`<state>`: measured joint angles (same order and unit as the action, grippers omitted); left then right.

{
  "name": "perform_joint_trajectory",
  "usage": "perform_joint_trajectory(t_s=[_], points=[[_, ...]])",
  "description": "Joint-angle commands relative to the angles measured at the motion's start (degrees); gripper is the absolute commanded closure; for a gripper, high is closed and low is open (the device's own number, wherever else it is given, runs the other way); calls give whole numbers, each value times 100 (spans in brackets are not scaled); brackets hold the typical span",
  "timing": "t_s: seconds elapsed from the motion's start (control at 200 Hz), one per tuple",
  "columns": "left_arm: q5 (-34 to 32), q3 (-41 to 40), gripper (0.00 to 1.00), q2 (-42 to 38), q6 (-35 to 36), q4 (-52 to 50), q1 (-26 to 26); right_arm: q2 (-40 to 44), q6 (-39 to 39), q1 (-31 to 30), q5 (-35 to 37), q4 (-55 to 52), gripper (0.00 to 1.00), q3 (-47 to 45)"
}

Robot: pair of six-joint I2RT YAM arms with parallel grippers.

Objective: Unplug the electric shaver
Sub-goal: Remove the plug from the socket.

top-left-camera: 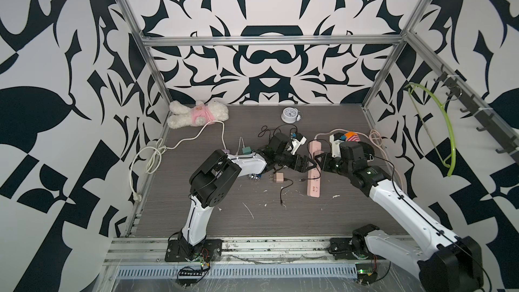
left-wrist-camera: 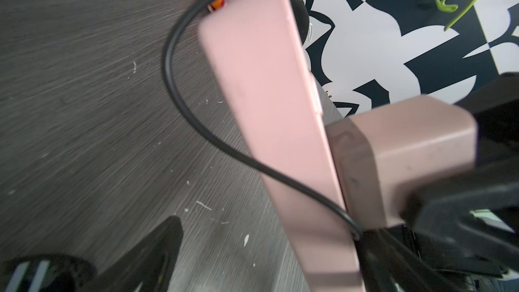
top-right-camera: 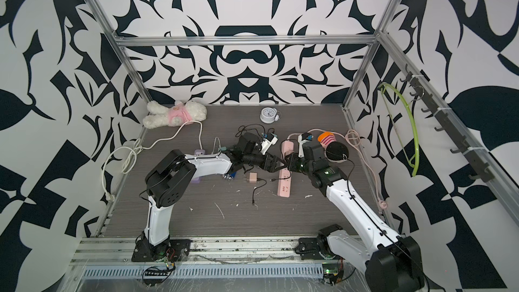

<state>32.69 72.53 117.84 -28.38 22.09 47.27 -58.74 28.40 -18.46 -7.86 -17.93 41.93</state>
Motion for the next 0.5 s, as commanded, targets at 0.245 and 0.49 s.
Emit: perform_joint_trajectory(t_s=[0.245,0.49], points=[[299,150,23,191,-264,198,29,136,8,-18,-190,467,100,324],[308,249,45,197,-247,9,66,47,-8,-17,-122,510,100,385]])
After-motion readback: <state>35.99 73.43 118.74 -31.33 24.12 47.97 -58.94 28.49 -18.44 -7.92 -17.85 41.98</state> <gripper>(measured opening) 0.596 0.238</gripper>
